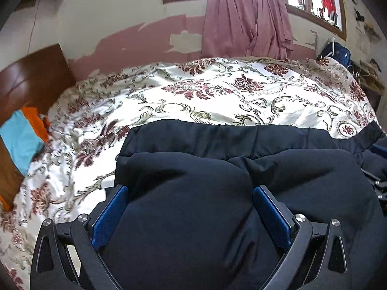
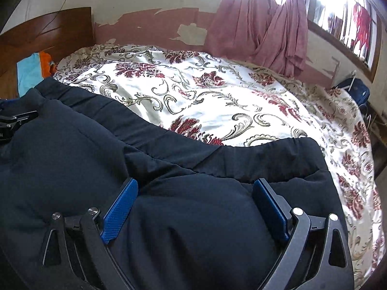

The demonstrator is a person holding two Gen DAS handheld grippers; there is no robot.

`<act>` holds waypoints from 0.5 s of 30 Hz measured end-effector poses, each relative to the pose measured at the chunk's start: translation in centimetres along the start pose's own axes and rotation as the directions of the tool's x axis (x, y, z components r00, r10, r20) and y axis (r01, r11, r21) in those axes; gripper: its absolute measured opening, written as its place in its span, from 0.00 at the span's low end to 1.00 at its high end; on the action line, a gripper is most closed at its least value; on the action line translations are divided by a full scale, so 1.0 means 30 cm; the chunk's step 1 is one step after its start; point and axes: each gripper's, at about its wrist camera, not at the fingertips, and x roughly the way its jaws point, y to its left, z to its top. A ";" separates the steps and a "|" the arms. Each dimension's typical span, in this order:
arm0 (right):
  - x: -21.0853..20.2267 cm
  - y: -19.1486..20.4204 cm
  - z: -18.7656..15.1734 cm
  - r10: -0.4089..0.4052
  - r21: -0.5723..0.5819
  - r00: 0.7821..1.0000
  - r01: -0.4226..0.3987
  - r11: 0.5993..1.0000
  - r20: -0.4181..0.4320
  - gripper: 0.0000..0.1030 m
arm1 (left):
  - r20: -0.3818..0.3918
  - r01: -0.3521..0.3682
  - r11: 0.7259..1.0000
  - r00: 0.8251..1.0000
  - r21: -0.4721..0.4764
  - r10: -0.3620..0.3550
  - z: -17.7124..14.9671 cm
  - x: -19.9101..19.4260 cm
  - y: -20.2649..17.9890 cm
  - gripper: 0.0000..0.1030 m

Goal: Fold large clothes
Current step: 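Press the folded black jacket flat with both open grippers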

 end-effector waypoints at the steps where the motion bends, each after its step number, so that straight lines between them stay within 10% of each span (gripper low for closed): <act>1: 0.016 -0.006 0.003 0.009 0.009 1.000 -0.009 1.000 -0.005 0.92 | -0.010 0.013 1.000 1.000 -0.014 -0.013 0.003 0.015 0.007 1.00; 15: 0.127 -0.058 -0.014 0.102 0.098 0.994 -0.098 0.990 -0.029 0.97 | -0.040 0.057 0.994 0.997 -0.089 -0.061 0.013 0.112 0.019 1.00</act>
